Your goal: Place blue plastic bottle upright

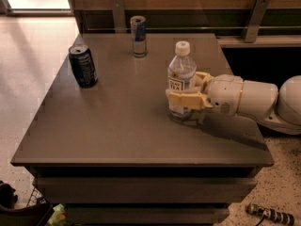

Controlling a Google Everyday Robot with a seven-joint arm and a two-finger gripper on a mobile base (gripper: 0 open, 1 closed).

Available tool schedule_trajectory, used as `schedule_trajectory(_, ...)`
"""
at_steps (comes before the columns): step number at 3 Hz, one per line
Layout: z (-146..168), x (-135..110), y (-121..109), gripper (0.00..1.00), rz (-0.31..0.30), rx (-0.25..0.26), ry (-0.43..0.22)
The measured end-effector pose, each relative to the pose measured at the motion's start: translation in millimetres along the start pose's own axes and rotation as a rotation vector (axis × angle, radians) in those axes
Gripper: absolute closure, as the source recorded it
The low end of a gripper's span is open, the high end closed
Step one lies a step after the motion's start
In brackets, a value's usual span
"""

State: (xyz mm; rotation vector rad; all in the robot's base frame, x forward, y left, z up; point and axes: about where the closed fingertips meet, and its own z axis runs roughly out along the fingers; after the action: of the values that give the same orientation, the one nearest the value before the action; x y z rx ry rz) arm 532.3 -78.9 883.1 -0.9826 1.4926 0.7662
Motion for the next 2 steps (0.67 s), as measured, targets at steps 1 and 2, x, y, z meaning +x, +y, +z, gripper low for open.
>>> schedule_trajectory(1,-0.1,-1.0,0.0,1.0,0.0,0.0,0.0)
schedule_trajectory(2,1.8,-1.6,1.3,0.82,-0.001,-0.004,0.0)
